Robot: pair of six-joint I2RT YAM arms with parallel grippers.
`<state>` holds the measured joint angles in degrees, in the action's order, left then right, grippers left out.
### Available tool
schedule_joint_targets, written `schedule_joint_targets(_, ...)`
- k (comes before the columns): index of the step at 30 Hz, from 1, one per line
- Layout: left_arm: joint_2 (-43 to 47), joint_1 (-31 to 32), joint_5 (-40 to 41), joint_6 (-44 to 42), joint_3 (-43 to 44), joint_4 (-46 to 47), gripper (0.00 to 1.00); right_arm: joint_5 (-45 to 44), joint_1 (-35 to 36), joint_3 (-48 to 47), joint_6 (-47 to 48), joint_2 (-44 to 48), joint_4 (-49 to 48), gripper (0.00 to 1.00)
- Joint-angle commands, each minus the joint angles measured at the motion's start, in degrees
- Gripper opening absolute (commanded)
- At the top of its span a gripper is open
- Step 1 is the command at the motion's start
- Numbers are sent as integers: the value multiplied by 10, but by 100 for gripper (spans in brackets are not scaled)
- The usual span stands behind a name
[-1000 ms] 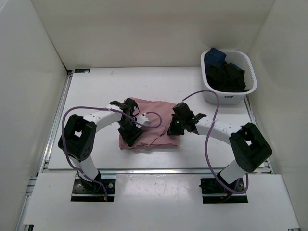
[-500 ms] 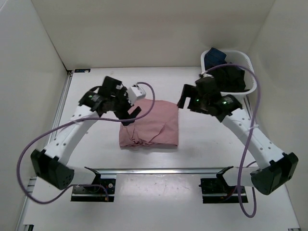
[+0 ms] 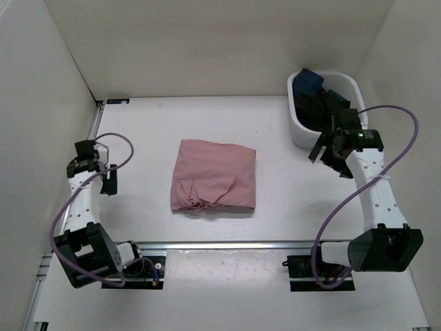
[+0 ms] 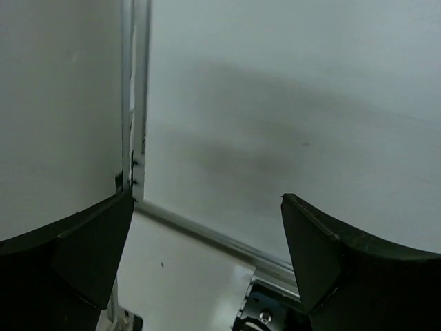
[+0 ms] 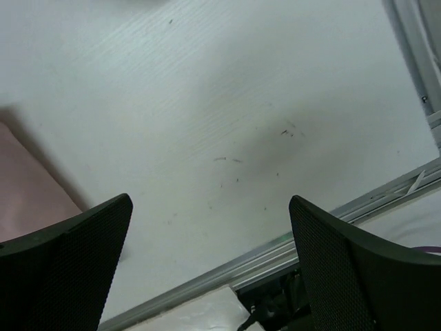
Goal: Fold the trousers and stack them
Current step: Fold the trousers
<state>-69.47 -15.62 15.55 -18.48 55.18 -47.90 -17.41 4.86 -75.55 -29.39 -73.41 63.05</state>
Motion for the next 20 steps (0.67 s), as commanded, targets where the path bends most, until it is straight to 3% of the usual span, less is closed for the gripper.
schedule_joint_targets(1, 42, -82, 36, 18, -20, 40, 100, 20, -49, -54, 34, -15, -19, 99)
schedule_joint_targets(7, 53, -188, -36, 24, 1, 40, 100, 27, -94, -72, 73, -20, -26, 99)
schedule_joint_targets(20, 53, -208, -46, 24, 34, 30, 100, 70, -108, -43, 79, -14, -66, 99)
